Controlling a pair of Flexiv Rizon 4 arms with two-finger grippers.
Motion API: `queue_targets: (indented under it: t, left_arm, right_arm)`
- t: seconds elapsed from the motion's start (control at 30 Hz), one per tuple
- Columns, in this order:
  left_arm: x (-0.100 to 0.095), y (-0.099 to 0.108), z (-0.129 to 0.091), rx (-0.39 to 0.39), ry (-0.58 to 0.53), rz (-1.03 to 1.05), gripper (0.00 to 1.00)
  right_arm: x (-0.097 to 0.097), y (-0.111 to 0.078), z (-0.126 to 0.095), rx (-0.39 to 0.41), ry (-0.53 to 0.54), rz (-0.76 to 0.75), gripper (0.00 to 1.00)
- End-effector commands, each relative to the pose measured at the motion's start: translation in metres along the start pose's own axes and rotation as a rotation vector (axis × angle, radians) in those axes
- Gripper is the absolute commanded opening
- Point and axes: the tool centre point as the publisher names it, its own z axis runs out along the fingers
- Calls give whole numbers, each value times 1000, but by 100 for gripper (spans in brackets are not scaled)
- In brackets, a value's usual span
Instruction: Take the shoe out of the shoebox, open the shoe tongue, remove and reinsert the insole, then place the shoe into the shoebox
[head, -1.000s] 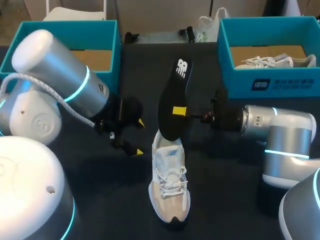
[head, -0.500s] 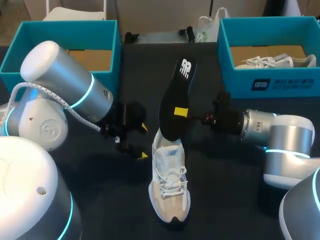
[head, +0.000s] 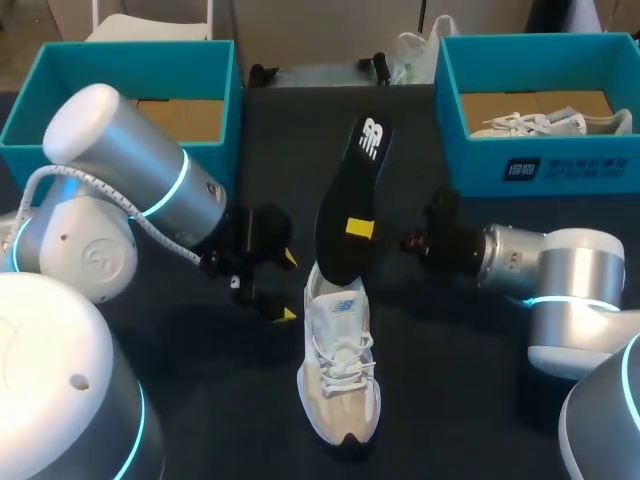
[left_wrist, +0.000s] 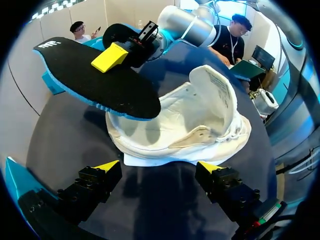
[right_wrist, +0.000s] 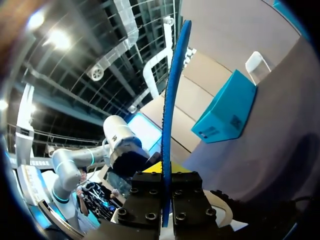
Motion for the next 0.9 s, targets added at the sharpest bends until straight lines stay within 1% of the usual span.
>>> queue_targets:
  t: [0.03,0.17,0.3,0.5,0.9]
  left_arm:
    - [-4,1,3,3,6,1,100]
    - [-4,1,3,3,6,1,100]
    - [-4,1,3,3,6,1,100]
    - [-4,1,3,3,6,1,100]
    - [-6,-3,6,-4,11,27,100]
  right_arm:
    - [0,-2,6,-7,0,-12,0]
    - [-3,-2,9,-13,8,-15,0]
    - [0,-1,13,-10,12,-37,0]
    - [-4,-7,20,12,-4,-51,0]
    - [-2,-11,16,13,10,-78,0]
